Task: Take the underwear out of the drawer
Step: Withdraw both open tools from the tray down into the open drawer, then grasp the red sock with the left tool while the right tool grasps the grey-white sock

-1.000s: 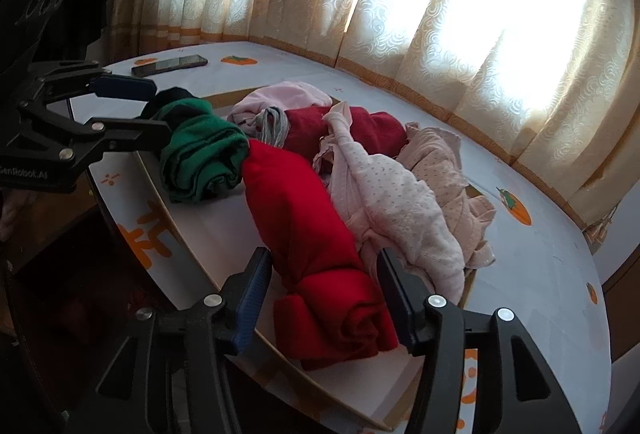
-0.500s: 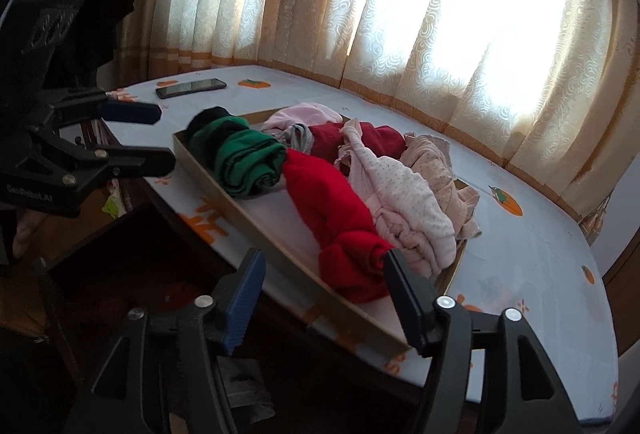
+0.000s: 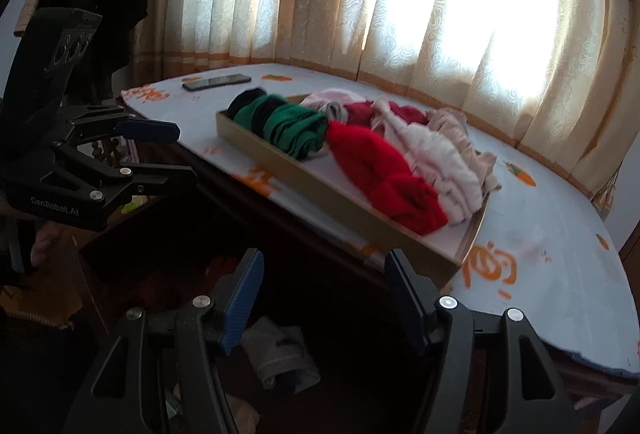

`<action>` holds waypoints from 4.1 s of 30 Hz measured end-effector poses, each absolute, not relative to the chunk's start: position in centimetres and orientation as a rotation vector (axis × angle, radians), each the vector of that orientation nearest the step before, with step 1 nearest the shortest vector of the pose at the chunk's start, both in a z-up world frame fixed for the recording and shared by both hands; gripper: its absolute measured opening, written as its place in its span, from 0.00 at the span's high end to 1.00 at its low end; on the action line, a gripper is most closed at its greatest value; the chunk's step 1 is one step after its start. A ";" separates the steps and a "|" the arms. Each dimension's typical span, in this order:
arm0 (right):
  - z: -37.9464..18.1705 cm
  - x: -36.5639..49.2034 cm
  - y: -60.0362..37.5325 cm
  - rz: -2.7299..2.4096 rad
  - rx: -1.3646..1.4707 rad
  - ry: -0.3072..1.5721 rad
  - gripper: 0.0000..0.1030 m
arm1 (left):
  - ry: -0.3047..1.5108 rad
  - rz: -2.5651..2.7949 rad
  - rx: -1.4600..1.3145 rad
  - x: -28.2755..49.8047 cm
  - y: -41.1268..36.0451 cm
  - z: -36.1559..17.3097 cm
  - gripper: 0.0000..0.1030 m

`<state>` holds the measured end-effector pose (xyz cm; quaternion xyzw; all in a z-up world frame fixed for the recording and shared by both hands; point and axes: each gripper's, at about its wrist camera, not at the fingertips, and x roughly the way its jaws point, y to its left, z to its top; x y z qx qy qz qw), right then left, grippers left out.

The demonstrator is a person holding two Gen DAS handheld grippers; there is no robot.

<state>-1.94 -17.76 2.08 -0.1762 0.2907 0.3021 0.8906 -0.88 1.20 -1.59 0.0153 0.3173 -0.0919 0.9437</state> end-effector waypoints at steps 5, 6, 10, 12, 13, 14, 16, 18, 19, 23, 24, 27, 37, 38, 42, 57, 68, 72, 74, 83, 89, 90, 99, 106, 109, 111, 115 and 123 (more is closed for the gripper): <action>0.7 -2.3 -18.2 0.631 -0.344 0.631 0.37 | 0.691 -0.187 0.020 -1.3 1.0 -3.3 0.27; 0.4 -2.3 -18.3 0.631 -0.338 0.638 0.37 | 0.699 -0.187 0.017 -1.3 1.0 -3.5 0.27; -0.6 -2.5 -18.5 0.635 -0.323 0.662 0.37 | 0.731 -0.175 0.011 -1.5 1.3 -4.8 0.27; -1.1 -2.5 -18.5 0.639 -0.319 0.673 0.37 | 0.750 -0.171 0.005 -1.6 1.4 -5.4 0.27; -1.3 -2.5 -18.4 0.640 -0.317 0.678 0.37 | 0.755 -0.169 0.004 -1.7 1.4 -5.7 0.27; -1.5 -2.5 -18.4 0.641 -0.316 0.682 0.37 | 0.766 -0.163 0.006 -1.7 1.5 -6.0 0.27; -1.9 -2.5 -18.2 0.644 -0.312 0.691 0.37 | 0.780 -0.154 0.005 -1.9 1.6 -6.6 0.27; -2.2 -2.5 -18.1 0.649 -0.308 0.697 0.37 | 0.793 -0.145 0.003 -2.1 1.7 -6.9 0.27; -2.3 -2.4 -18.0 0.653 -0.310 0.701 0.37 | 0.797 -0.139 0.005 -2.2 1.8 -7.1 0.27; -2.9 -2.4 -17.6 0.664 -0.335 0.716 0.37 | 0.825 -0.125 0.008 -2.3 2.0 -7.8 0.27; -3.2 -2.4 -17.4 0.663 -0.347 0.720 0.37 | 0.832 -0.122 0.008 -2.3 2.1 -8.1 0.27; -3.8 -2.3 -17.0 0.668 -0.362 0.736 0.37 | 0.853 -0.121 0.008 -2.4 2.3 -8.8 0.27; -5.2 -1.9 -15.8 0.670 -0.409 0.764 0.37 | 0.895 -0.114 0.013 -2.3 2.5 -9.9 0.27; -5.3 -1.8 -15.7 0.672 -0.411 0.764 0.37 | 0.899 -0.114 0.014 -2.3 2.5 -10.1 0.27; -5.7 -1.7 -15.1 0.686 -0.453 0.771 0.37 | 0.919 -0.117 0.023 -2.3 2.4 -10.5 0.26; -7.5 -1.5 -12.7 0.741 -0.582 0.848 0.37 | 0.986 -0.135 0.065 -1.6 2.2 -11.6 0.17; -9.4 -0.8 -11.7 0.738 -0.700 0.887 0.37 | 1.113 -0.213 0.107 -0.4 2.4 -12.9 0.15; -10.1 -0.7 -11.2 0.757 -0.721 0.912 0.37 | 1.162 -0.247 0.143 0.1 2.0 -13.5 0.15; -10.6 -0.5 -10.9 0.761 -0.728 0.928 0.37 | 1.193 -0.266 0.161 0.4 1.7 -13.9 0.15; -12.1 0.3 -9.9 0.769 -0.768 0.980 0.37 | 1.323 -0.345 0.248 1.5 0.4 -15.5 0.15; -12.9 0.4 -9.2 0.777 -0.793 1.006 0.37 | 1.345 -0.348 0.321 1.7 -0.5 -16.2 0.15; -13.2 0.4 -9.0 0.776 -0.802 1.014 0.37 | 1.350 -0.351 0.328 1.8 -0.6 -16.3 0.15; -15.1 1.8 -8.0 0.764 -0.820 1.105 0.37 | 1.438 -0.420 0.317 2.8 -1.2 -17.6 0.21; -16.2 3.2 -7.4 0.780 -0.809 1.164 0.37 | 1.466 -0.442 0.319 3.3 -1.8 -18.4 0.29; -16.7 3.5 -7.1 0.784 -0.816 1.178 0.37 | 1.473 -0.441 0.327 3.4 -2.0 -18.7 0.32; -16.7 3.7 -6.9 0.787 -0.809 1.182 0.37 | 1.477 -0.438 0.329 3.6 -2.1 -18.8 0.32; -16.8 4.4 -7.0 0.785 -0.814 1.196 0.53 | 1.479 -0.445 0.345 3.7 -1.3 -19.0 0.48; -15.6 4.5 -6.9 0.792 -0.789 1.134 0.70 | 1.427 -0.445 0.319 3.8 -1.0 -18.7 0.56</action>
